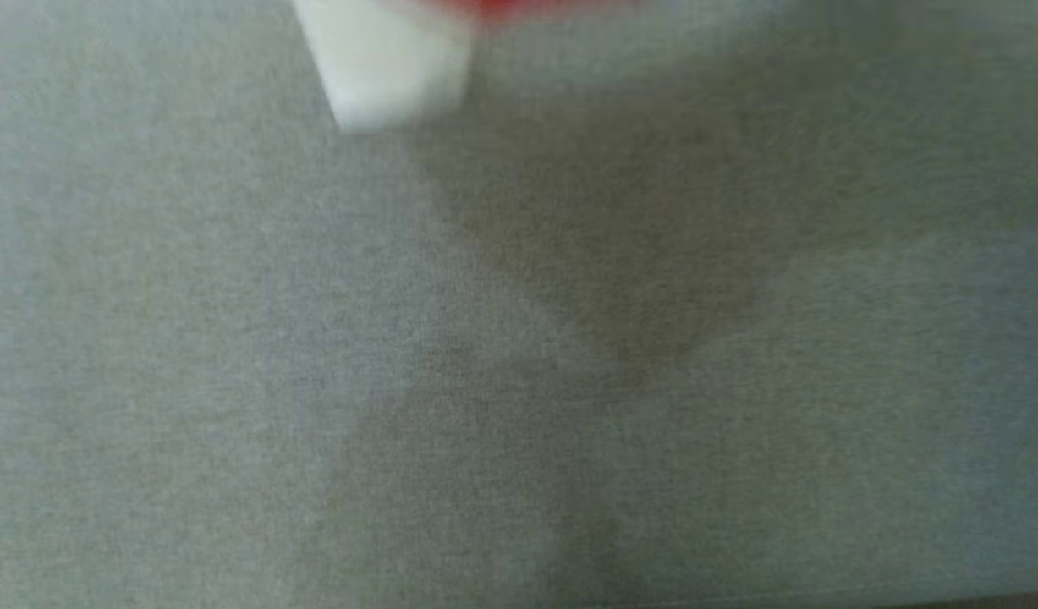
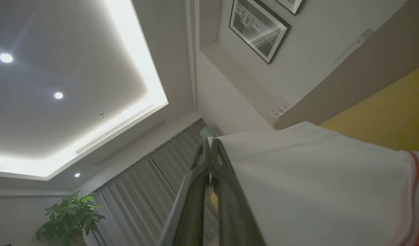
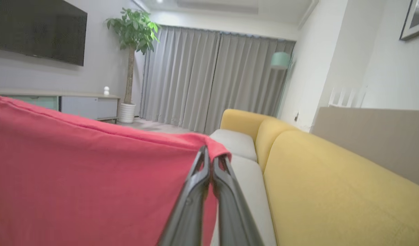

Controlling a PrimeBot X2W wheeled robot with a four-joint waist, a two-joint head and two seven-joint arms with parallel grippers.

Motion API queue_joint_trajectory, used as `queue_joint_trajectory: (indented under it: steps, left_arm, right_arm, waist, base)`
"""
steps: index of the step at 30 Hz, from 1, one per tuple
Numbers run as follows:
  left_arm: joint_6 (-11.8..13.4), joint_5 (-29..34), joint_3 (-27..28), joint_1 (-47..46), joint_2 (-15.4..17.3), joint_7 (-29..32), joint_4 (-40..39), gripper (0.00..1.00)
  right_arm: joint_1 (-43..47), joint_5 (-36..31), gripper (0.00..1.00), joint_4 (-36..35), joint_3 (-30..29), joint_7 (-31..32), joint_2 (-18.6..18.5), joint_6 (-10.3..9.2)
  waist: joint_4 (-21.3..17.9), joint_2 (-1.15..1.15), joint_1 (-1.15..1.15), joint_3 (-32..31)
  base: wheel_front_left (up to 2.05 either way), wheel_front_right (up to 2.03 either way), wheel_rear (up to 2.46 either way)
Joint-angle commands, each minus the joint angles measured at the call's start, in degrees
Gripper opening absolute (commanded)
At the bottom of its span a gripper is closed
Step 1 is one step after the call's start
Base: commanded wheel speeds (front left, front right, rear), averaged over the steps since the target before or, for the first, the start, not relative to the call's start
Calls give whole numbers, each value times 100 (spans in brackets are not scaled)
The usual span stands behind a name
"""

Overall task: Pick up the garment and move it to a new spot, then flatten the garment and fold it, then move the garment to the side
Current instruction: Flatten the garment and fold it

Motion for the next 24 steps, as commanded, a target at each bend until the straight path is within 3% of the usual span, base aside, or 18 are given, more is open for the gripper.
queue_joint_trajectory:
  steps: [1, 4, 10, 18, 24]
  left_arm:
    - [107, 78, 255, -459, 97, -40, -39, 0]
    - [84, 100, 381, -474, -80, -56, -301, 0]
    - [-58, 7, 549, 383, -140, -58, -930, 0]
    - [-213, -733, 791, 3210, -4, -59, -1795, 0]
    - [-244, -1289, 969, 5310, 172, -59, -2476, 0]
  right_arm:
    - [-177, -147, 0, 92, -25, -251, 18, -4]
    - [-344, -239, 0, 480, 88, -570, 50, -4]
    - [-185, -265, 0, 995, 369, -1030, -22, -4]
    - [1139, 333, 0, 1564, 815, -1405, -211, -4]
    - [2484, 853, 0, 1533, 882, -1569, -376, -4]
  waist:
    - [112, 0, -3, 420]
    - [227, 0, -3, 548]
    - [422, 0, -3, 594]
    - [572, 0, -3, 187]
    - [485, 0, -3, -459]
  base:
    - [0, 0, 0]
    - [0, 0, 0]
    - [0, 0, 0]
    - [0, 0, 0]
    - [0, 0, 0]
